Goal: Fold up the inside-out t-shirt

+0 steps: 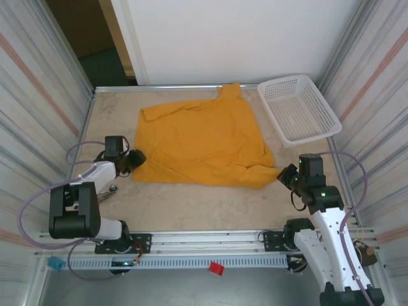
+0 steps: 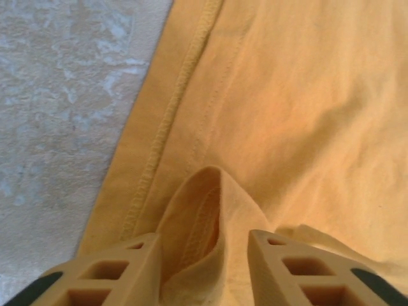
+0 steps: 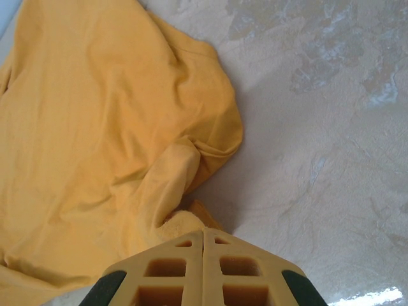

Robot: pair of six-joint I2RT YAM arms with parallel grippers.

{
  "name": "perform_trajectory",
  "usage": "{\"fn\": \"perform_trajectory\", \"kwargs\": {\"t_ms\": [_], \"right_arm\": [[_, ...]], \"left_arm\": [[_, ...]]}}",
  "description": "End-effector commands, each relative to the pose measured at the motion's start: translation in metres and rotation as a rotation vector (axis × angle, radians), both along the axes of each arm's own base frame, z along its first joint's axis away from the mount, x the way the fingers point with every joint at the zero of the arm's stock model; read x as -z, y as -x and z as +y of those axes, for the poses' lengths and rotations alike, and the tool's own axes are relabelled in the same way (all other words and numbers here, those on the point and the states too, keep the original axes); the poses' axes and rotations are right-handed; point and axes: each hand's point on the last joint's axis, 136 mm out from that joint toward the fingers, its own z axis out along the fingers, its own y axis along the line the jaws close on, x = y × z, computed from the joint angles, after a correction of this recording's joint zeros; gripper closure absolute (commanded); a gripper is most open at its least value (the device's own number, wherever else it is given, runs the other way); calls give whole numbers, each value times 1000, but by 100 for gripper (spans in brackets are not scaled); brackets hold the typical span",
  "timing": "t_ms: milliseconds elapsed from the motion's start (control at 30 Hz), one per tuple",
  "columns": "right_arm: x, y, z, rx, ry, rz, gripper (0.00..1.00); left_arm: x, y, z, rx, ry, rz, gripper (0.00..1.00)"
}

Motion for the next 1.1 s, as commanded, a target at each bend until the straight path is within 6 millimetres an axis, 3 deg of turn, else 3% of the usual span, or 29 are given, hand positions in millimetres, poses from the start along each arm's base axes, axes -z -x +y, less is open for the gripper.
{"fn": "perform_trajectory", "kwargs": {"t_ms": [0,333,467,700,867,1000,1067], "right_arm": [[3,1,-2,-1,12,3,100],[2,0,-2,-2,10,1,100],[0,0,-2,-2,8,-6,100],[-1,0,-2,-1,12,-8,100],[-1,0,-2,-2,13,-8,100],[-4,-1,-2,-1,10,-14,100],[-10,-4,-2,-5,14,-29,100]], "left_arm": [[-6,9,-8,10,42,-27,65],[-4,26,-4,-42,46,-25,75],[4,28,-3,-43,44,-5,62],[14,25,-5,-44,56,8,61],[14,26,-6,-41,65,-1,74],[5,26,-6,-46,63,-24,100],[-10,25,-4,-53,59,-56,100]]}}
